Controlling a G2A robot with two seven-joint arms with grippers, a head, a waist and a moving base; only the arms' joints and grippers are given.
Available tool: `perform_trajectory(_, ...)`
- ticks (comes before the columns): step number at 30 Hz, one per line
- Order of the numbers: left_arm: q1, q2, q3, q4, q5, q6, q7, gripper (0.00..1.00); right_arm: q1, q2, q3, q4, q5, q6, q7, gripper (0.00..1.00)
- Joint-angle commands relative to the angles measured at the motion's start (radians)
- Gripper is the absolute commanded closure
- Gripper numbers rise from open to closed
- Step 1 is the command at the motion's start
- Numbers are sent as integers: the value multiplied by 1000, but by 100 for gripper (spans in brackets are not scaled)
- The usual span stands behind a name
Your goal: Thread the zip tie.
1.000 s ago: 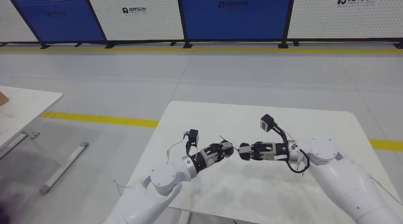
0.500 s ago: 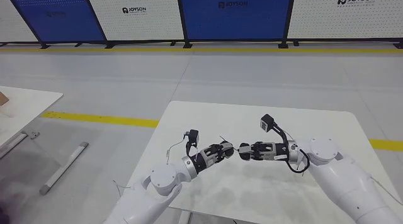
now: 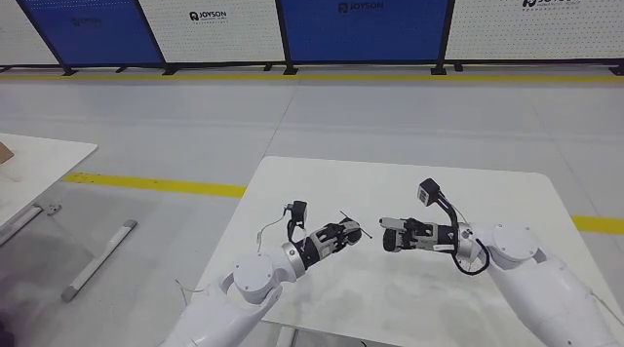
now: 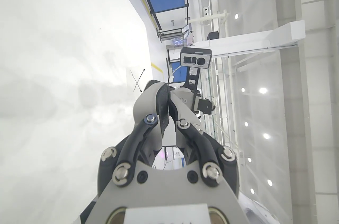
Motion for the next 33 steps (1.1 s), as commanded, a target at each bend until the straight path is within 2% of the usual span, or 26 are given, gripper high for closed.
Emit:
perform_trajectory(1,3,-2,4,-2,31,-1,49,100,-38,17,40,-43,-16,-8,-13,0)
perform_trajectory(2,5,-4,9,-4,55,1,81,100,-56,24,58,-63,-22,-12,-21,0)
perform_trajectory(4,6,-6,22,-2,91,34,121,100,-76,31,75,-87,-20,-21,-25,0)
perform_trajectory(14,6,-6,21,-2,89,33,126,100,-76,31,75,-87,-20,-21,-25,0)
perform_trajectory(20,1,-22,17,16,14,38,252,100,-76,31,75,-87,-20,-21,-25,0)
perform_trajectory(23,2,-23,16,32,88,41,306,100,-76,31,75,-87,-20,-21,-25,0)
perform_trajectory(24,8,-21,17,35,124,34,304,100,-76,31,75,-87,-20,-21,-25,0)
perform_trajectory(25,19,-18,18,36,148,29,273,100,-76,31,75,-87,-20,-21,-25,0)
perform_trajectory(26,26,-14,17,32,141,36,214,100,-76,31,75,-87,-20,-21,-25,0)
perform_trajectory(27,27,-13,12,30,134,39,197,100,-76,31,75,-87,-20,-21,-25,0)
perform_trajectory(33,27,-13,12,30,134,39,197,100,-76,31,75,-87,-20,-21,-25,0)
